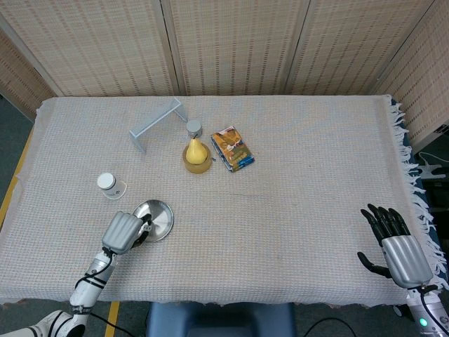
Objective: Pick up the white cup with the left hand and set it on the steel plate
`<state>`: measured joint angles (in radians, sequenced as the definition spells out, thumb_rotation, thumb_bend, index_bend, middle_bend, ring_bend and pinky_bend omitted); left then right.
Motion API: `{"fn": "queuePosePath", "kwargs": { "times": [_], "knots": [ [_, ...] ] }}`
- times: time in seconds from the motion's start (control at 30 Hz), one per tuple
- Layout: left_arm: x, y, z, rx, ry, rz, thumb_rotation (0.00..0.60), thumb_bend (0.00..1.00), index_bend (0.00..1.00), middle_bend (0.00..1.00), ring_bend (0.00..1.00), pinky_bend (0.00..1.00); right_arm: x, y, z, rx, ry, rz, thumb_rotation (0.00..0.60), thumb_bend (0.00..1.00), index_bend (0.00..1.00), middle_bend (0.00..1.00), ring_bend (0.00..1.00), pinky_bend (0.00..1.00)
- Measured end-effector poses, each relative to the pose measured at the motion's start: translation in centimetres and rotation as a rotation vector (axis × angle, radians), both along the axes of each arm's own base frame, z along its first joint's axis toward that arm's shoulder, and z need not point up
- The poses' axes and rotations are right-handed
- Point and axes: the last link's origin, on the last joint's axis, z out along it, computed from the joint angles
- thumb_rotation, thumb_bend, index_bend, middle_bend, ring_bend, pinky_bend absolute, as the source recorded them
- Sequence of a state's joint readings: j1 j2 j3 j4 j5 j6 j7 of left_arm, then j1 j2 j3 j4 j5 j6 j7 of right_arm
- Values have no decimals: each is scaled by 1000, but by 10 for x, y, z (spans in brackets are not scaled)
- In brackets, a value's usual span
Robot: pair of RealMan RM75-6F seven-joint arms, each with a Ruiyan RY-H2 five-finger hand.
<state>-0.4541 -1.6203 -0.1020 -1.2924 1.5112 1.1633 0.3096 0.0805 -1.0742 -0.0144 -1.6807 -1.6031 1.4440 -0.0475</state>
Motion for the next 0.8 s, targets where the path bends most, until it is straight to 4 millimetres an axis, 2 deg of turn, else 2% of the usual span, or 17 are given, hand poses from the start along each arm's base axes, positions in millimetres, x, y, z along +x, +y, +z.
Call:
{"fn": "queuePosePath", "kwargs": {
  "times": [0.17,0.37,0.6,0.73,0.8],
  "knots": [
    [6,16,-16,-15,30,9,600,391,551,1000,896,924,-1,-1,1,2,-1,-8,523,201,0,0,0,0],
    [3,26,-20,9,60,21,600,390,533,1000,896,924,-2,-3,0,7,2,-14,522,200,0,0,0,0],
    [-3,28,-19,-6,77,42,600,381,290,1000,896,923,-3,-5,-2,8,8,-21,523,201,0,0,0,0],
    [-2,25,-17,-12,57,42,600,377,222,998,894,921,-3,-5,-1,4,9,-23,522,200,0,0,0,0],
    [0,23,-13,-11,41,37,600,375,195,949,869,907,-3,-5,-2,8,9,-25,522,200,0,0,0,0]
  ]
}}
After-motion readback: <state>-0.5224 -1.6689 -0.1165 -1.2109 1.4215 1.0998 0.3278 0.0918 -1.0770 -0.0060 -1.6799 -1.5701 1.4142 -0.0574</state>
